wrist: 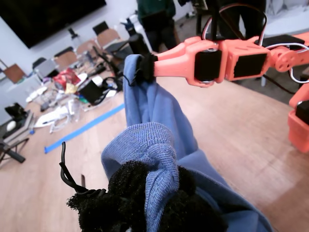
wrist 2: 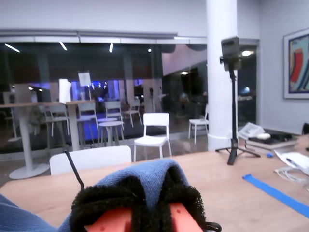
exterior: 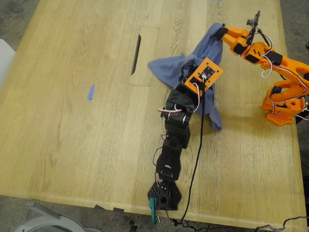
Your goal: Fold a T-shirt
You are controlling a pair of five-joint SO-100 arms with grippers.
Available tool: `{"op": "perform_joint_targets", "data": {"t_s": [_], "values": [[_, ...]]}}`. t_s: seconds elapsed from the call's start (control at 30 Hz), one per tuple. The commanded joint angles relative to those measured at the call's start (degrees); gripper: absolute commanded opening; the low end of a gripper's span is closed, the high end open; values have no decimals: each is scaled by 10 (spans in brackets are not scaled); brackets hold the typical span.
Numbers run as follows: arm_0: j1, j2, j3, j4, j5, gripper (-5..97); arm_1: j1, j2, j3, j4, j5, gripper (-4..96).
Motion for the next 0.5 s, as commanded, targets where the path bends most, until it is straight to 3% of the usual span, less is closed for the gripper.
{"op": "perform_joint_targets", "data": {"t_s": [0.0, 0.47], "values": [[-5, 96, -22, -6, 8, 0, -9, 32, -61, -18, -5, -2], [5, 126, -23, -65, 8, -1, -53, 14, -148, -33, -21, -2]]}}
